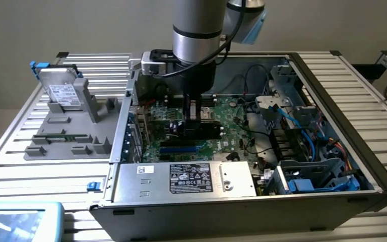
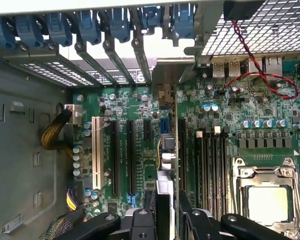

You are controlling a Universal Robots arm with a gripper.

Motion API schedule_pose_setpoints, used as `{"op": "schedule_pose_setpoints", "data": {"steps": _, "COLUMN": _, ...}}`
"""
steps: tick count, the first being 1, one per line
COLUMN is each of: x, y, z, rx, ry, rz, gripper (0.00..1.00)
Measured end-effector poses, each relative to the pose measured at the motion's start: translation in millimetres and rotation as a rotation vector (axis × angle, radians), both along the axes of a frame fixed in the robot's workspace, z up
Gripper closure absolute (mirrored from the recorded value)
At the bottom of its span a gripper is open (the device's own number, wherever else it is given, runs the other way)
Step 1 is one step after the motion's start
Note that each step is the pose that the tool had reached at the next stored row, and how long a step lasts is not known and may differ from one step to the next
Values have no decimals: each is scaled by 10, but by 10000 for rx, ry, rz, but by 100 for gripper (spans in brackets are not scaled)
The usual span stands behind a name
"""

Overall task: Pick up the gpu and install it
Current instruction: 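Insert the gpu into the slot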

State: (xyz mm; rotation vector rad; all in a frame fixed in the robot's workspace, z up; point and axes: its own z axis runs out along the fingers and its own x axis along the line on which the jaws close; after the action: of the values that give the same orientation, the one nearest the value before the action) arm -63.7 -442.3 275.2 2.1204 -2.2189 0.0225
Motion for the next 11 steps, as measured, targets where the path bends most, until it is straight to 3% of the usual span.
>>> {"op": "schedule_pose_setpoints", "data": {"steps": 11, "x": -19, "y": -1, "z": -88, "rx": 2, "ry": 2, "rz": 1, "gripper": 72}}
